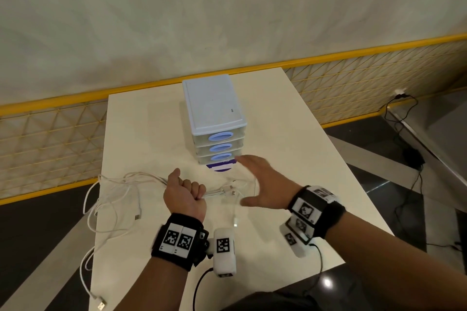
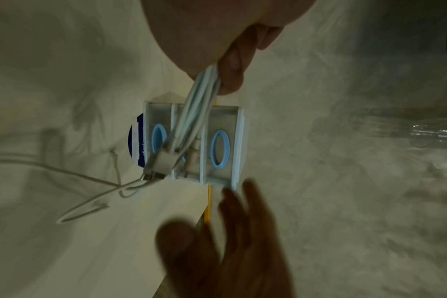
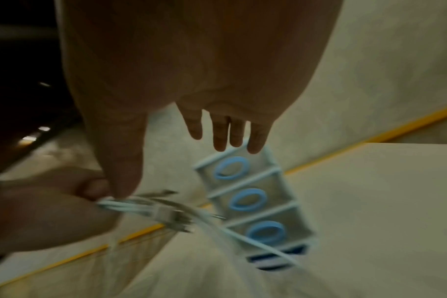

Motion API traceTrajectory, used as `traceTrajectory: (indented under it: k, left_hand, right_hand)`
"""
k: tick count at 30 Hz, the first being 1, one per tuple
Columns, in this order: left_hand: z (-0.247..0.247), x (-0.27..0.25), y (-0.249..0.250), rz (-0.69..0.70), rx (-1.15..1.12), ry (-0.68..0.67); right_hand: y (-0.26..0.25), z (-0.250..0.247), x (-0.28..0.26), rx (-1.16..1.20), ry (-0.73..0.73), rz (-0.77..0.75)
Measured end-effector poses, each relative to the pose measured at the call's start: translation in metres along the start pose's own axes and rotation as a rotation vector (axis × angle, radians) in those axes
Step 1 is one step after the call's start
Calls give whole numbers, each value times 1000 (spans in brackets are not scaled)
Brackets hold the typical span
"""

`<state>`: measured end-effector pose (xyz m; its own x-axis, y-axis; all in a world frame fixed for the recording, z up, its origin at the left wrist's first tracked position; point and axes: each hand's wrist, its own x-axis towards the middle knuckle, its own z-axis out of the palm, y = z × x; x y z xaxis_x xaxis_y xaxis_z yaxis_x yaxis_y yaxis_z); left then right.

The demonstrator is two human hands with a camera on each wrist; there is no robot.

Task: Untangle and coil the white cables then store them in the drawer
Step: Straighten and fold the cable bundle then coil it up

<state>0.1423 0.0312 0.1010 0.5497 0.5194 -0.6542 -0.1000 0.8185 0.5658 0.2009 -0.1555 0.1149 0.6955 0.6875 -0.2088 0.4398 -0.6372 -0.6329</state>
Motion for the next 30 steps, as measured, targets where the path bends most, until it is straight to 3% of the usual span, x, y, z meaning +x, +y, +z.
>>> traceTrajectory:
  k: [3, 6, 11, 14, 18, 26, 30]
  left_hand:
    - [2, -6, -5, -24, -3, 2]
    - [3, -15, -5, -56, 21, 40]
    - [0, -13, -2, -84, -51, -35]
    - [-4, -8, -1, -148, 32, -172]
    - [-8, -2, 5, -156, 58, -240]
    - [-40, 35, 65, -43, -101, -97]
    - [-39, 35, 53, -49, -102, -84]
  right_hand:
    - [-44, 23, 24, -279, -10, -163]
    - [-74, 54, 34, -496, -50, -131]
    - [-76, 62, 31, -265, -52, -32]
    - [-64, 54, 29, -256, -41, -54]
    - [-54, 43, 34, -334, -16, -28]
    - [-20, 18, 24, -338, -103, 39]
    - [-6, 13, 20, -347, -87, 73]
